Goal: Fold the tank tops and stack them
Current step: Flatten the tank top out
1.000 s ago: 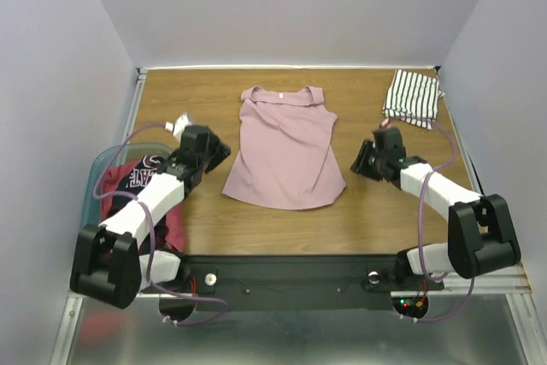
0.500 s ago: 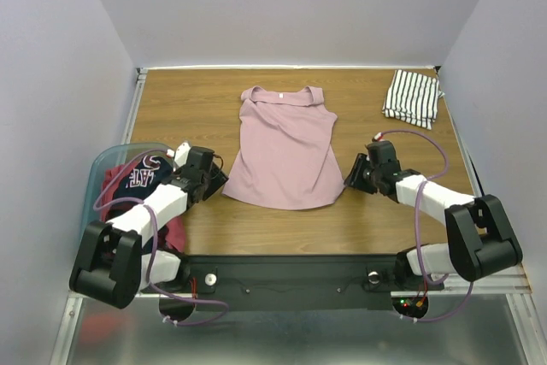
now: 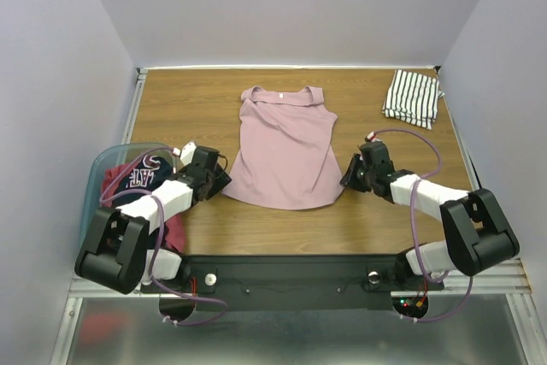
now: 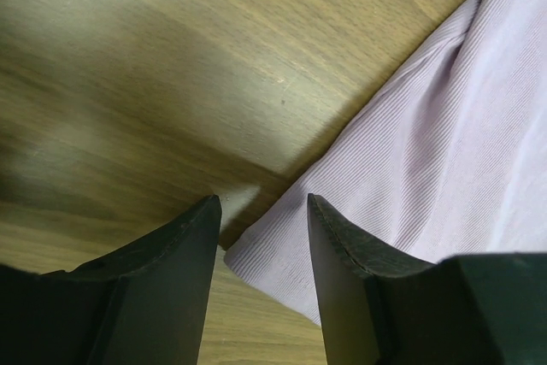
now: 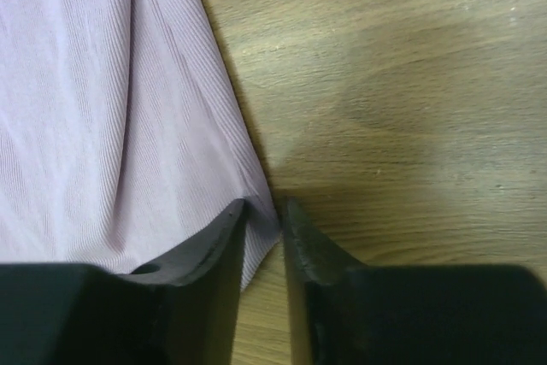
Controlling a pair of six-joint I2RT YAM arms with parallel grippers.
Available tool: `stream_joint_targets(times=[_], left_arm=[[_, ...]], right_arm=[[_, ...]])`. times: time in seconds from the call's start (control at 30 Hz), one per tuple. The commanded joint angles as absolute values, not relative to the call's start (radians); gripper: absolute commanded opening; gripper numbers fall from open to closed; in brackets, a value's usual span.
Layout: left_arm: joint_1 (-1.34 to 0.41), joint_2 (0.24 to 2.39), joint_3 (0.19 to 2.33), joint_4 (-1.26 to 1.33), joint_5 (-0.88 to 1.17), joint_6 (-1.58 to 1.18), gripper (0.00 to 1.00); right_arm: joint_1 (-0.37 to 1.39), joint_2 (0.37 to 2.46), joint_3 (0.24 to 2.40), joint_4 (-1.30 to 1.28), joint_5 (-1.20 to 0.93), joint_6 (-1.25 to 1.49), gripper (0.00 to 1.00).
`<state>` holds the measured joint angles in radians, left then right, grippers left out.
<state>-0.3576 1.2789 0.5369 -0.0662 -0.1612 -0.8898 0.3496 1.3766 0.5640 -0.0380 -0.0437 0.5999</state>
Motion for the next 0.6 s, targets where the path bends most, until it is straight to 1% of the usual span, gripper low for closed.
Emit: stream_joint_targets(times=[0.0,0.03,0.07,0.1,0.17,0.2,0.23,0.27,0.3,0.4,0.57], left_arm=[[-0.38,1.325,0.549,-0.051,-0.172,-0.865,0.55],[-0.385,1.333,0.552,-0.046,-0.172,-0.864,0.53],[-0.396,1.351,0.56,-0.041,-0.169,-0.859,0.51],[-0.402,1.362,0.564,-0.04,-0.167,-0.858,0.46],[-0.413,1.38,0.574,-0.037,-0.166,-0.853,0.39],[-0.419,1.394,0.586,-0.037,-0.157,-0.842,0.3],[-0.42,1.396,0.592,-0.038,-0.15,-0.836,0.25],[-0.42,1.393,0.604,-0.041,-0.144,-0.822,0.17],[-0.42,1.385,0.613,-0.049,-0.147,-0.818,0.0],[-0.42,1.342,0.662,-0.084,-0.152,-0.786,0.0],[-0.422,1.284,0.744,-0.158,-0.164,-0.732,0.0]], right_arm=[[0.379,1.413,0.572,-0.037,-0.052,0.617,0.24],[0.38,1.405,0.571,-0.038,-0.054,0.624,0.21],[0.38,1.398,0.572,-0.04,-0.057,0.626,0.16],[0.38,1.388,0.571,-0.043,-0.055,0.627,0.13],[0.38,1.359,0.578,-0.057,-0.043,0.632,0.1],[0.38,1.329,0.592,-0.078,-0.031,0.634,0.06],[0.38,1.312,0.612,-0.093,-0.023,0.638,0.02],[0.38,1.271,0.62,-0.118,-0.011,0.64,0.01],[0.38,1.25,0.629,-0.127,-0.006,0.646,0.0],[0.38,1.184,0.666,-0.179,0.035,0.657,0.0],[0.377,1.106,0.813,-0.273,0.051,0.663,0.0]])
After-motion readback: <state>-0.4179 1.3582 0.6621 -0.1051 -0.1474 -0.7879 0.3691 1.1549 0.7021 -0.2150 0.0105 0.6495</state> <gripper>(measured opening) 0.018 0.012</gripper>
